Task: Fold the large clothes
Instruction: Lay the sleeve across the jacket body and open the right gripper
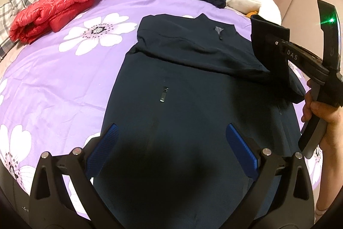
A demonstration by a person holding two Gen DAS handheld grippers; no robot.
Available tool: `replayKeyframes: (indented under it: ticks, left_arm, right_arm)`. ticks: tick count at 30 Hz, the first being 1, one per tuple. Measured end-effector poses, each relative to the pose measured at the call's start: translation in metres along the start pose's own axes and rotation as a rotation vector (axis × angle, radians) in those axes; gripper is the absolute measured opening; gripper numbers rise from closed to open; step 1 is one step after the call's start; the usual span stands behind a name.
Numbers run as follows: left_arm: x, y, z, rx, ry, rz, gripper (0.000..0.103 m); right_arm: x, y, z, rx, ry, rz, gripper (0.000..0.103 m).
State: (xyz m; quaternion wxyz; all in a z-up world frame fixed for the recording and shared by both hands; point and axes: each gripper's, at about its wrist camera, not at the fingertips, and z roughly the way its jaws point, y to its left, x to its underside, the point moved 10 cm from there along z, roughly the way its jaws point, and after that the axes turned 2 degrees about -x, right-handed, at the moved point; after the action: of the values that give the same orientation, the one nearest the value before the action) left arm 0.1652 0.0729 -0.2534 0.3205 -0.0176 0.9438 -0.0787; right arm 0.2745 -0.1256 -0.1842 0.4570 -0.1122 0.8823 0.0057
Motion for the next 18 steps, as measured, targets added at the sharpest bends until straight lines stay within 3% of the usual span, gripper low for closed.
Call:
replayKeyframes:
  ticks: [18]
  left_arm:
    - [-0.003,0.015,0.036,-0.009,0.063,-0.054,0.101]
  right_arm:
    - [0.011,0.056,0.04,-0.125,0.057,-0.035,0.015]
